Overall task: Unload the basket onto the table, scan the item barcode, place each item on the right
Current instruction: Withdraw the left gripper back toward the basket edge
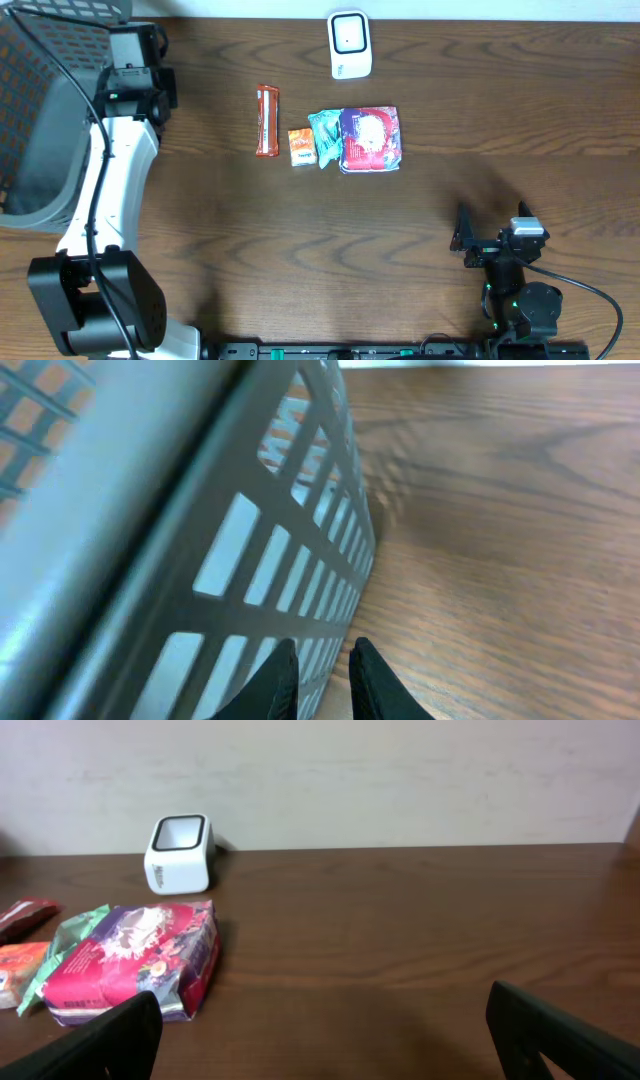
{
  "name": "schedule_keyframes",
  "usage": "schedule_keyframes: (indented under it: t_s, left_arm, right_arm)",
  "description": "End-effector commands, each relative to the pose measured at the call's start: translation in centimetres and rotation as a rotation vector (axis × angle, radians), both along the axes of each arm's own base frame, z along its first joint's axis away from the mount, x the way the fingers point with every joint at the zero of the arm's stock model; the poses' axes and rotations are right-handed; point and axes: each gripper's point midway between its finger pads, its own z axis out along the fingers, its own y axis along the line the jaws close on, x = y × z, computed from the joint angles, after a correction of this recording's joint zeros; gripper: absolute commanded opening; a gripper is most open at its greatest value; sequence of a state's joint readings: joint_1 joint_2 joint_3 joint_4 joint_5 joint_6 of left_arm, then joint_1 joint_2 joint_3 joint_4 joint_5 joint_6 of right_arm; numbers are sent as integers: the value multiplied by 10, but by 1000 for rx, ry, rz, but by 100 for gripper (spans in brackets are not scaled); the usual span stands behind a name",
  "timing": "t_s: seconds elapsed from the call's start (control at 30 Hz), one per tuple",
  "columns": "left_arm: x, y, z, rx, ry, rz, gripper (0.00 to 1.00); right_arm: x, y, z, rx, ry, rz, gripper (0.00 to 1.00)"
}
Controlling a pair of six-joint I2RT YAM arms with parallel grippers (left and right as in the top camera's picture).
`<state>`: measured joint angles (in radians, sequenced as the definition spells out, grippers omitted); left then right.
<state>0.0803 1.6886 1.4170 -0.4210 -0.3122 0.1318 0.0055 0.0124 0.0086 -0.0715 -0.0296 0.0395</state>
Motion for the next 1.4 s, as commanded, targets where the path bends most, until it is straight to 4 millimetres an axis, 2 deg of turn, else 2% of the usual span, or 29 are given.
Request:
schedule_keyframes:
  t_s: [0.0, 0.13, 0.17, 0.33, 0.4, 0.5, 0.57, 0.67, 0.7, 0.8, 1.07, 1.27, 1.37]
  left_arm:
    - [-1, 20, 13, 12, -36, 44, 19]
    - [2, 12, 18, 13, -54, 28, 20]
    - [3, 9, 20, 13, -61, 22, 23]
    - [8, -15, 41, -21, -142, 3, 26]
    - [6, -25, 51, -48, -179, 5, 36]
    - [-1, -42, 63, -105, -212, -6, 57]
    - [-9, -64, 68, -170, -204, -76, 70]
    - [-31, -96, 73, -264, -155, -190, 84]
    - [-49, -109, 74, -308, -116, -234, 91]
    - [-81, -114, 76, -386, -69, -193, 100]
    - [-156, -109, 70, -459, 68, -77, 98]
    - [-194, -106, 49, -466, 226, -21, 98]
    - [-195, -106, 47, -468, 233, -16, 98]
  right_arm:
    - [0, -1, -2, -15, 3, -5, 99]
    - [0, -1, -2, -15, 3, -5, 99]
    - [0, -1, -2, -15, 3, -5, 99]
    - [0, -1, -2, -15, 3, -5, 99]
    - [0, -1, -2, -15, 3, -5, 99]
    - [0, -1, -2, -15, 3, -5, 99]
    - [0, -1, -2, -15, 3, -5, 99]
    - [0, -1, -2, -15, 3, -5, 99]
    - [0, -1, -2, -15, 3, -5, 99]
    - [0, -1, -2, -15, 3, -5, 99]
    - [0, -1, -2, -15, 3, -5, 99]
    - [0, -1, -2, -15, 3, -5, 99]
    - [0, -1, -2, -15, 3, -5, 99]
